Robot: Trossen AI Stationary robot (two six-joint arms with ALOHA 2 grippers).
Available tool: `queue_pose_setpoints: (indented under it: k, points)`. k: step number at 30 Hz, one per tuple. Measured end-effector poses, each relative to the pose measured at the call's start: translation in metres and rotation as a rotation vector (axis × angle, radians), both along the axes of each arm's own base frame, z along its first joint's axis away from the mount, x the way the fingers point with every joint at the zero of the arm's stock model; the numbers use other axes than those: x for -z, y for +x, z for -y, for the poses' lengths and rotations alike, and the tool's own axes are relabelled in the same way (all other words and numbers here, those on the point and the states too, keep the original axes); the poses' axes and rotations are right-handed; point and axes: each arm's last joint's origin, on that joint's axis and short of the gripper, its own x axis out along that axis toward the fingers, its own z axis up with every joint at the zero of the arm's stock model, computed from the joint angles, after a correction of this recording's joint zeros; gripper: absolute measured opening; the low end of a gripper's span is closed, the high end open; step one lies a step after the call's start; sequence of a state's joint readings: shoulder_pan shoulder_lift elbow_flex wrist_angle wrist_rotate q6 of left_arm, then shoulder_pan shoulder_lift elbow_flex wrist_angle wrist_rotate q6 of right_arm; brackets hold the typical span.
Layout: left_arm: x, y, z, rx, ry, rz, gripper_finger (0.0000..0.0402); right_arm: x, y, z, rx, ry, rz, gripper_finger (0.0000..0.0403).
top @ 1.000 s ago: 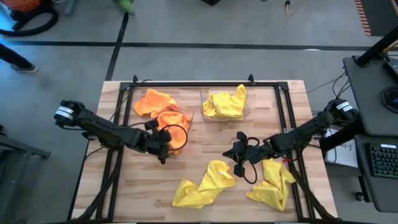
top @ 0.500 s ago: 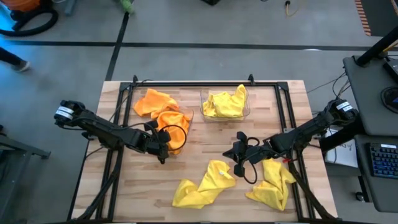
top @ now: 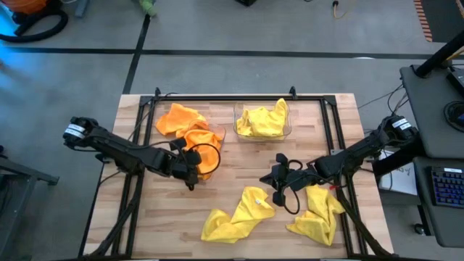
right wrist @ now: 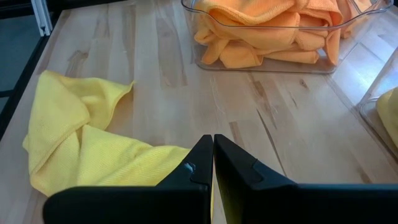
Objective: Sort microfiber towel by color & place in baskets
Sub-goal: Put the orange microfiber towel into the left transparent bin, then put the yellow microfiber towel into the right transparent bin
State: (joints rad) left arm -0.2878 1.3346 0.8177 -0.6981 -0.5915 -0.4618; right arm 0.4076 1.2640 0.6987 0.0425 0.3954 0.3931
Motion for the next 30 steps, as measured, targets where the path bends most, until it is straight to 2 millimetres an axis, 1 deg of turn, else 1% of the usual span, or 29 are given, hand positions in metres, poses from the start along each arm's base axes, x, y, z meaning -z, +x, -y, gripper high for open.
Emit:
queue_pose_setpoints:
  k: [5,9,11,14,18,23,27,30]
  points:
    - [-0.021,0.003,0.001,0.000,0.012,-0.024,0.0099,0.000,0.000,0.000,0.002,0.005,0.000,0.0009]
    - [-0.042,0.003,0.005,-0.015,0.061,-0.006,0.0131,0.000,0.000,0.000,0.003,0.007,0.001,0.0009]
    - [-0.051,0.002,0.013,-0.011,0.094,0.039,0.0141,0.000,0.000,0.000,0.003,0.007,0.001,0.0009]
    - [-0.061,-0.004,0.030,0.038,0.140,0.133,0.0146,0.000,0.000,0.000,0.003,0.007,0.000,0.0009]
    - [-0.066,-0.014,0.058,0.118,0.138,0.269,0.0146,0.000,0.000,0.000,0.004,0.007,0.000,0.0009]
    - [-0.069,-0.019,0.091,0.216,0.062,0.390,0.0146,0.000,0.000,0.000,0.004,0.008,0.004,0.0009]
    - [-0.068,-0.020,0.107,0.260,0.025,0.435,0.0146,-0.003,0.002,-0.001,0.003,0.022,0.035,0.0009]
    - [-0.064,-0.019,0.114,0.279,0.025,0.433,0.0146,-0.003,0.002,-0.001,-0.002,0.031,0.041,0.0009]
